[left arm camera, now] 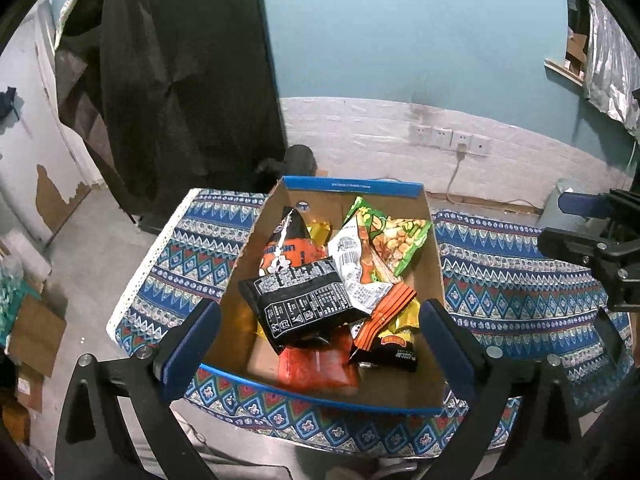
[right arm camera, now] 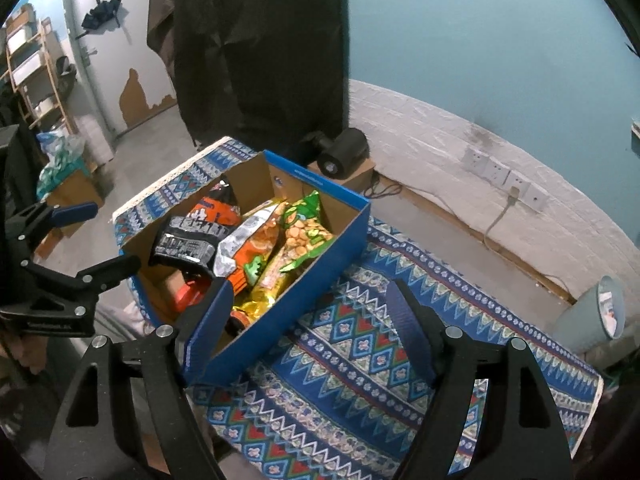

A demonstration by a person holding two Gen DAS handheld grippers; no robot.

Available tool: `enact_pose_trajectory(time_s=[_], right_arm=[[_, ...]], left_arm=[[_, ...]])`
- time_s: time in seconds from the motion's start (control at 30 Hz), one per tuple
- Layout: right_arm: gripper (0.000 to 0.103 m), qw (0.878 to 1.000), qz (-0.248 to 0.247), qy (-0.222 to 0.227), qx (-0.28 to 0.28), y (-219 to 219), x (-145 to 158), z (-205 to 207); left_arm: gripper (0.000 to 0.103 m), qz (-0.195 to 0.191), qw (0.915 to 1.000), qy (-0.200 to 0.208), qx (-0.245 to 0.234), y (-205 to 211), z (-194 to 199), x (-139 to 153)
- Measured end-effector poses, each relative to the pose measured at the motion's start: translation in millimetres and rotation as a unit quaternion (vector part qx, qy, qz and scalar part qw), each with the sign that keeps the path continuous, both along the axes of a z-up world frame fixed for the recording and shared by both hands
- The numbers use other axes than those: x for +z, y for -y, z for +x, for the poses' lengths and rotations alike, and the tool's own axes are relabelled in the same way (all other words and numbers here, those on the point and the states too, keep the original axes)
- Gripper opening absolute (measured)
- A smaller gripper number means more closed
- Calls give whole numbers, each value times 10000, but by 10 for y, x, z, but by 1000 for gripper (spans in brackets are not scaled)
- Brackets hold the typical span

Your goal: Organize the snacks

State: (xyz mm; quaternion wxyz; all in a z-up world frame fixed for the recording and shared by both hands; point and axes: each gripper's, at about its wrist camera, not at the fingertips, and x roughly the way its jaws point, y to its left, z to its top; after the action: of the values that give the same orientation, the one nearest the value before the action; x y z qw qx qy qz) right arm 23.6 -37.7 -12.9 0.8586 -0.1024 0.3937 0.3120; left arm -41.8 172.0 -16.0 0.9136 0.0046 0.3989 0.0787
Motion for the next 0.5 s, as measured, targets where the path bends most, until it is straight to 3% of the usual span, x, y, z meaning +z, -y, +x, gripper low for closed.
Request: enact_pose_trajectory(time_s=[0.5], right_arm=[[79,9999,51,-50,-76,152,-12,5]], left_arm=[[101,429,9981,331,-280,302,6,117]])
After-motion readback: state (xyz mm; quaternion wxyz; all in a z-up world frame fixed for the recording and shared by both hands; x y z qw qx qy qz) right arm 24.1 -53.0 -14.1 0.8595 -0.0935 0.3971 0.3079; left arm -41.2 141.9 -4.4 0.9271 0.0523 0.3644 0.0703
